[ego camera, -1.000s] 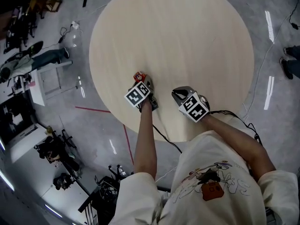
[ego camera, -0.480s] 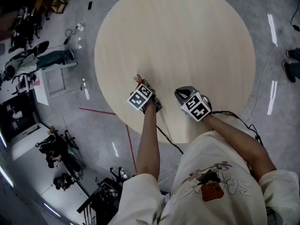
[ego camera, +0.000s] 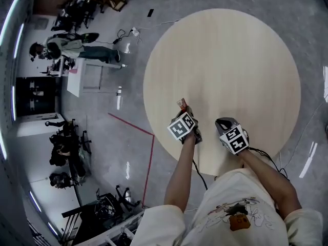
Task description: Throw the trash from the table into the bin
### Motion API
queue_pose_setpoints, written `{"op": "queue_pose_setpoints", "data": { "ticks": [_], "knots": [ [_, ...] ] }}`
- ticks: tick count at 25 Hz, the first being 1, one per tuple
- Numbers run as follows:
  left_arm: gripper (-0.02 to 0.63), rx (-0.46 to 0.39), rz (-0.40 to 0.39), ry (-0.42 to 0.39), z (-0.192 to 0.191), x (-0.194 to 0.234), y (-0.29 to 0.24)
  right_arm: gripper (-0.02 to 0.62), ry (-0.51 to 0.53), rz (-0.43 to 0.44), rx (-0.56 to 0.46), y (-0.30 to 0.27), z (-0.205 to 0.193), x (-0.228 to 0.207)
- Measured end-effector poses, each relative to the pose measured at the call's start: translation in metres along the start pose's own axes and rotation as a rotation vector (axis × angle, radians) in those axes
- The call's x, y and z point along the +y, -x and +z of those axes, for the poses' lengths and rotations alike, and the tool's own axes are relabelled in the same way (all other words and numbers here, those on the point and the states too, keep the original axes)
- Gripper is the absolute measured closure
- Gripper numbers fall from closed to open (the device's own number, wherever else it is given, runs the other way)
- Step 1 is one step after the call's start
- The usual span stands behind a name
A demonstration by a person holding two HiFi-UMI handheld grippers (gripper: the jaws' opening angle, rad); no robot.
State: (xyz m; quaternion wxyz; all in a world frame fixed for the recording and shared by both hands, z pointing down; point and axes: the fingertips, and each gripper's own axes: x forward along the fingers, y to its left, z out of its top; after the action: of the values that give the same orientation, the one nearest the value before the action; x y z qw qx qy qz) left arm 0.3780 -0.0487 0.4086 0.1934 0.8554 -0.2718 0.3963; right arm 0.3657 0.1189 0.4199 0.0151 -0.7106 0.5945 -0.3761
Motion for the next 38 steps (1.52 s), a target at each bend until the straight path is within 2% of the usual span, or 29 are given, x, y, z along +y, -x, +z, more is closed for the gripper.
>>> {"op": "queue_pose_setpoints", "data": {
  "ticks": [9, 20, 26, 38],
  "knots": [
    [0.522, -0.003, -0.004, 0.105, -0.049, -0.006, 0.057, 0.583, 0.080, 0.013, 0.021, 0.016, -0.004, 0.000],
    [0.520, -0.025, 0.022, 0.294, -0.108, 0.039, 0.114, 0.589, 0.185, 0.050, 0.084, -0.013, -0.014, 0.036],
    [0.520, -0.067, 0.028, 0.414, -0.132, 0.058, 0.146, 0.589, 0.265, 0.089, 0.119, -0.020, -0.010, 0.070],
    [0.521, -0.121, 0.072, 0.579, -0.177, 0.131, 0.204, 0.589, 0.421, 0.185, 0.203, -0.056, -0.021, 0.168]
  ]
}}
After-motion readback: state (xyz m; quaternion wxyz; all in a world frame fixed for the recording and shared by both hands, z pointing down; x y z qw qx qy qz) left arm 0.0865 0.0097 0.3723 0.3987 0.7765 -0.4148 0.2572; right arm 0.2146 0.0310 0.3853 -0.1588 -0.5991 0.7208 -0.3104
